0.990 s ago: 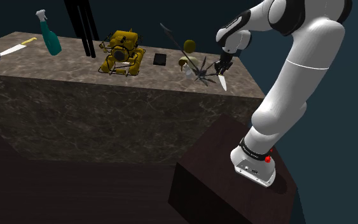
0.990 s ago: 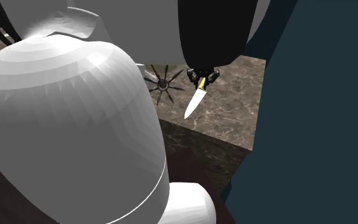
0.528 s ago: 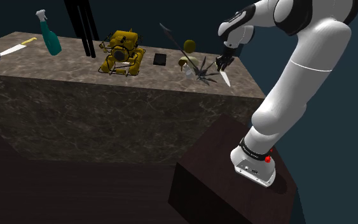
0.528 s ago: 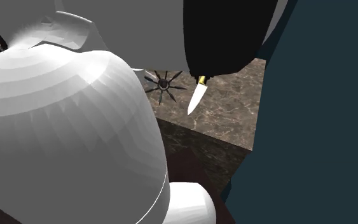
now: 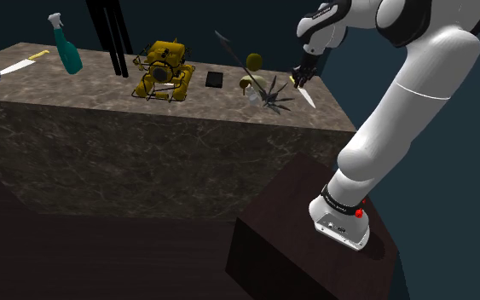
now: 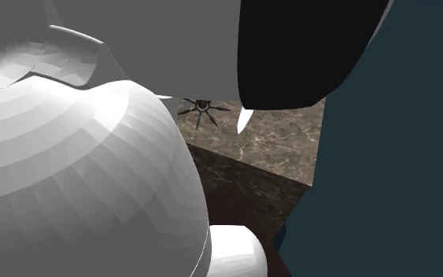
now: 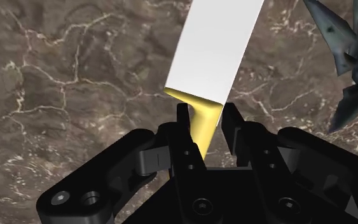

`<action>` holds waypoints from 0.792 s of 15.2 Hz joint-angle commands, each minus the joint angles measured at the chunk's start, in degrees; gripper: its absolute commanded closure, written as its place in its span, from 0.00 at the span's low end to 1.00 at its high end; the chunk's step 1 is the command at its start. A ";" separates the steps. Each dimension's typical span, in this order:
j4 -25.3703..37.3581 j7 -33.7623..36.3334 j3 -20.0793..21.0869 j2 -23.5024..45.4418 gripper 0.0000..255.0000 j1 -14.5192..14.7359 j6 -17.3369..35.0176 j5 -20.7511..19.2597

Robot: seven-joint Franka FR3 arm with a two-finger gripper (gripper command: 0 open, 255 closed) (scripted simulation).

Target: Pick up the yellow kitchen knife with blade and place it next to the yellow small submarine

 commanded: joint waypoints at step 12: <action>6.78 1.78 0.21 -3.33 1.00 0.22 -9.68 -2.09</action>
